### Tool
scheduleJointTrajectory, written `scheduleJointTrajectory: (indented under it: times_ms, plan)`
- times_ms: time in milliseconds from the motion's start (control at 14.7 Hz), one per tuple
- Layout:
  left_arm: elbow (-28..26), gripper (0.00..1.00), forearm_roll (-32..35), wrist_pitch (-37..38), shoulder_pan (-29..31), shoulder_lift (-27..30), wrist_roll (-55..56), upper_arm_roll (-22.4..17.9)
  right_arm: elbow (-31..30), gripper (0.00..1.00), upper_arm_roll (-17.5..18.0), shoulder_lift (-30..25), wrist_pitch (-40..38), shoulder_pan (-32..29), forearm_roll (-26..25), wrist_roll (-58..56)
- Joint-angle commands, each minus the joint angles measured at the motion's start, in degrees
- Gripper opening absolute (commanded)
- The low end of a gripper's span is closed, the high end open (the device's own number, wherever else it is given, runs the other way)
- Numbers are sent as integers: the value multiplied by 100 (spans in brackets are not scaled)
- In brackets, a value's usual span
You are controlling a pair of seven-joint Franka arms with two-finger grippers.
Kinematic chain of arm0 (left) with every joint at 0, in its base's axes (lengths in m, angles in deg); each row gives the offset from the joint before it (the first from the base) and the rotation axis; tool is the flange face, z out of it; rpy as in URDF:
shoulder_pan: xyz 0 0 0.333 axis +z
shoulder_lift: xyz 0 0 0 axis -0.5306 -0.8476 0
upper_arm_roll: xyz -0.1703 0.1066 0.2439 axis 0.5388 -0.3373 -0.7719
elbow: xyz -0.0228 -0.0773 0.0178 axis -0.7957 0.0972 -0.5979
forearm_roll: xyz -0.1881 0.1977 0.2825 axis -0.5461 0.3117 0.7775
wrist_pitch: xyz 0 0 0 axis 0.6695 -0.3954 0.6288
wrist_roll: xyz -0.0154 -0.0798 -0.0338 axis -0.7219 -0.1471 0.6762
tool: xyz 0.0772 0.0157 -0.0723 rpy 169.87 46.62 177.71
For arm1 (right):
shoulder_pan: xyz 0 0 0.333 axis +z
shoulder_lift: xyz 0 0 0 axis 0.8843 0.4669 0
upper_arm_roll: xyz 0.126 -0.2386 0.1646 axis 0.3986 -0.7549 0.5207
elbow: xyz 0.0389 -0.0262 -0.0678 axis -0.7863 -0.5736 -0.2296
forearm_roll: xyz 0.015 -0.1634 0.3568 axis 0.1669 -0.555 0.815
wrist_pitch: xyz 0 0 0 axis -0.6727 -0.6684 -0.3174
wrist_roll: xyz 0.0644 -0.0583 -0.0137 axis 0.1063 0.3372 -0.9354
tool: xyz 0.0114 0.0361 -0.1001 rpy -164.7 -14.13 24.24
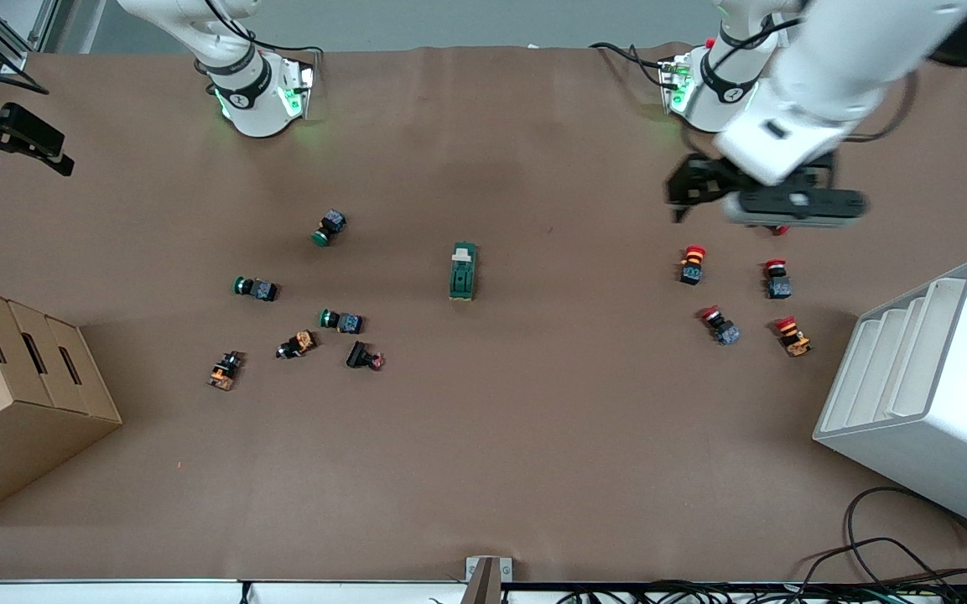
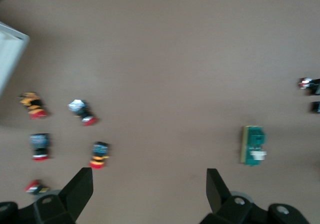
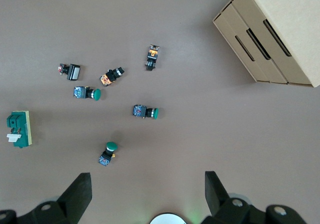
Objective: Close load switch with both arms
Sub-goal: 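Move the left gripper over the green load switch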
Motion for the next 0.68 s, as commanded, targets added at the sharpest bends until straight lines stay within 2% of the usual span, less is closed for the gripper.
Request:
scheduleJointTrajectory:
  times_ms: [0, 407, 611]
  plan:
    - [-370, 100, 260, -668, -235, -87, 884, 302, 3, 100, 7, -13, -37, 60, -1, -66]
    - [-609, 100, 1594, -1285, -1869, -955, 3422, 312, 90, 100, -11, 760, 165, 33, -36, -119]
    - [-775, 100, 2491, -1671, -2643, -1500, 4925, 312, -32, 100, 7, 839, 226, 199, -37, 457]
